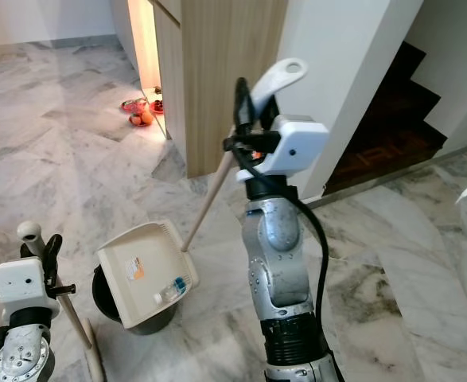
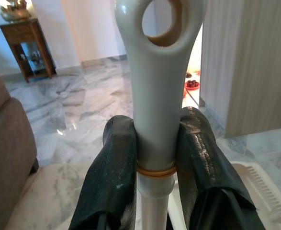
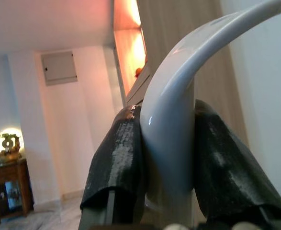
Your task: Sweep floor
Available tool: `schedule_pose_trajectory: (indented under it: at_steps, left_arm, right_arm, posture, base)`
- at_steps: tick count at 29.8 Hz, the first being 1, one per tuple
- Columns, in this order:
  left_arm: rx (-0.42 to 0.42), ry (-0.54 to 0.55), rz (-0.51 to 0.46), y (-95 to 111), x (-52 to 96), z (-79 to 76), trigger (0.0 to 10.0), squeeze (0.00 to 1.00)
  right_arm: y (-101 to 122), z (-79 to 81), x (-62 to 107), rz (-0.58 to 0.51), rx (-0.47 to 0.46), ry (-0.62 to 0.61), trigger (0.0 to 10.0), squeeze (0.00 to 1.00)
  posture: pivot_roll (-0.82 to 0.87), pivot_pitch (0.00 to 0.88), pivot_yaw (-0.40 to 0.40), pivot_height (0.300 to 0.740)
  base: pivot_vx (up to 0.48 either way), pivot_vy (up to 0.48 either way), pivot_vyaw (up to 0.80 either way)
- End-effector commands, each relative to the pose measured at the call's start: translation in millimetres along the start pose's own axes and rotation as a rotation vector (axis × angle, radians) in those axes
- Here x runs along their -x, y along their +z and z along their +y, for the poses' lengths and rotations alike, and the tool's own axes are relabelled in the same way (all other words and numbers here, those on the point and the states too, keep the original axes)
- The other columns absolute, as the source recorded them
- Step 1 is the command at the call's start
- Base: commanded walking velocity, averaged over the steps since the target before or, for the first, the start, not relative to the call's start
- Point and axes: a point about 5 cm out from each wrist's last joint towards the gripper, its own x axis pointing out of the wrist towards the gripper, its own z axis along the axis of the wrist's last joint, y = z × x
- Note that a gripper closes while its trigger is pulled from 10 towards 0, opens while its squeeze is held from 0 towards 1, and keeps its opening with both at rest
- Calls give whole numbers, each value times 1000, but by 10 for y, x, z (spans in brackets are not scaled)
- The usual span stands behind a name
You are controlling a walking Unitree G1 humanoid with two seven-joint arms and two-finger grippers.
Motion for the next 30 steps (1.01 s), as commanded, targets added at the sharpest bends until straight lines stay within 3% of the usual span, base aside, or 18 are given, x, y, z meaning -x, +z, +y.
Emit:
schedule_pose_trajectory:
  at_steps: [1, 6, 30]
  left_arm:
    - [-2, 9, -50, 95, -32, 37, 10000, 0]
    - [-10, 10, -55, 102, -35, 43, 10000, 0]
    - [-14, 0, -58, 120, -58, 21, 10000, 0]
  right_arm:
    - [76, 35, -26, -43, -52, -13, 10000, 0]
    - [64, 0, -29, -33, -80, -41, 10000, 0]
    - [45, -47, -35, -15, -95, -57, 10000, 0]
  posture:
    - [84, 75, -77, 740]
    - [85, 76, -75, 740]
    - [85, 75, -73, 740]
  base:
    - [0, 465, 0]
    - [0, 408, 0]
    - [0, 0, 0]
